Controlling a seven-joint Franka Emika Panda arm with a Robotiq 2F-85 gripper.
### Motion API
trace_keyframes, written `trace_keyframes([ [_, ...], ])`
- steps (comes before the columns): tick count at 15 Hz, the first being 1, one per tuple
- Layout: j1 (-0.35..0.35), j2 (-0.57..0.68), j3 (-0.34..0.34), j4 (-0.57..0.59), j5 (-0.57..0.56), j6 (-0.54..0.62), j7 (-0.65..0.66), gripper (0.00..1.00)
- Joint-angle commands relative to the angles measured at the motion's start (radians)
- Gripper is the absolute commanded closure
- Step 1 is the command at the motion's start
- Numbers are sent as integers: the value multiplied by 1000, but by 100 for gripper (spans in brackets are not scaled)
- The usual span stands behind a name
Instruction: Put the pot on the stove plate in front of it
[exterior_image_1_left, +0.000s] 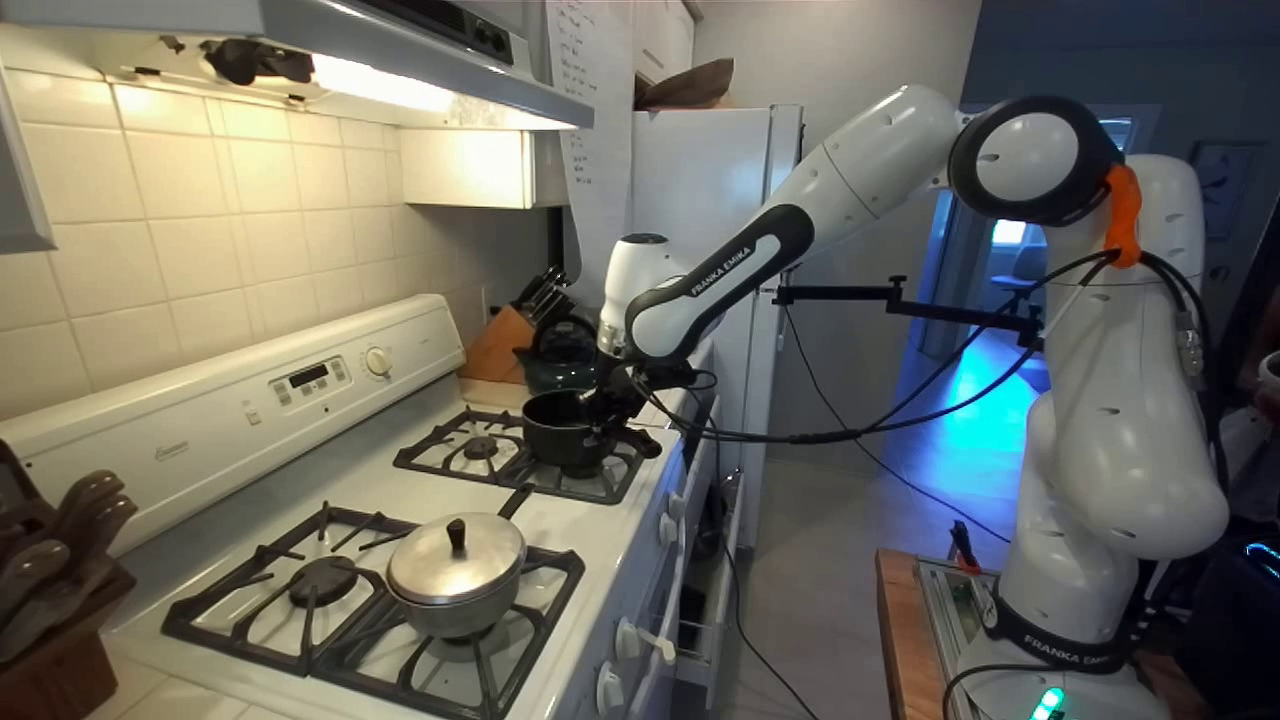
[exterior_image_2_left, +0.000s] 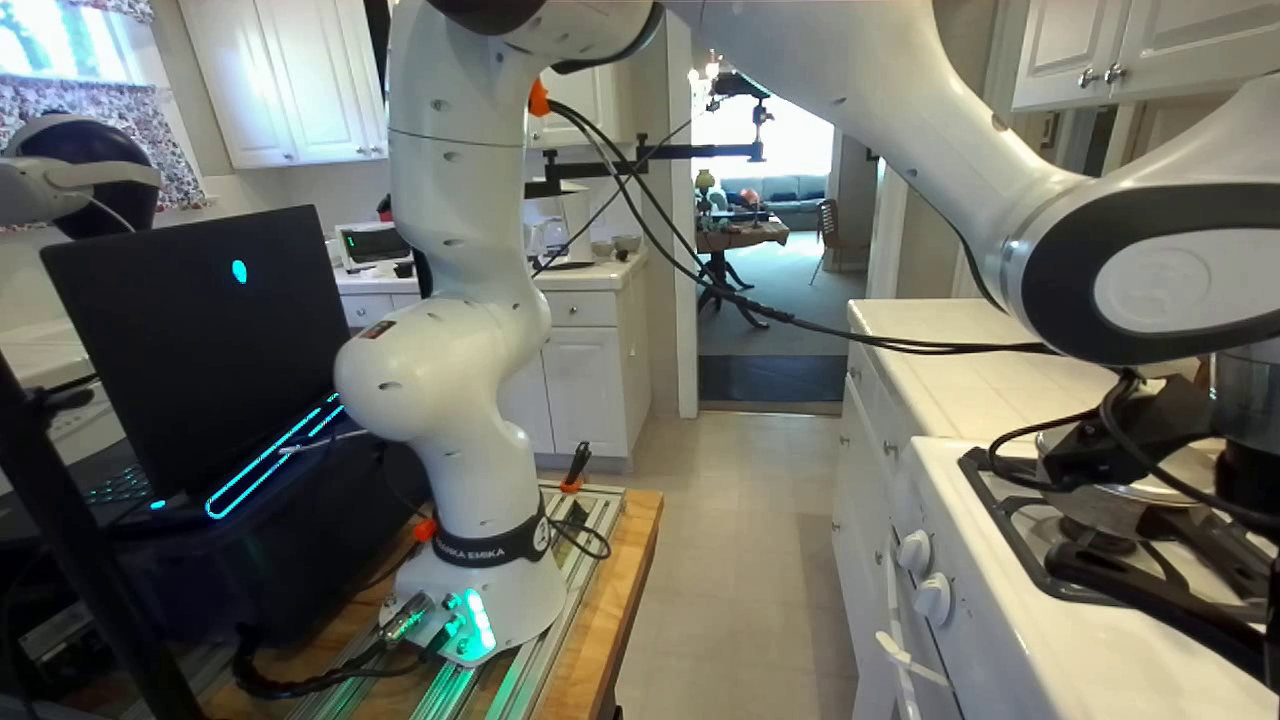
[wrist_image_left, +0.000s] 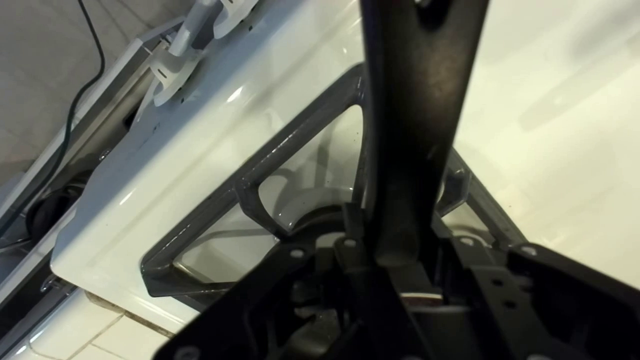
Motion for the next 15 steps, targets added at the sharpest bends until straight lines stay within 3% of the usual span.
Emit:
trace_keyframes([
  [1,-6,31,-1,44,58,15,-82,93],
  [15,-13,114,0,158,82,5,-218,93],
])
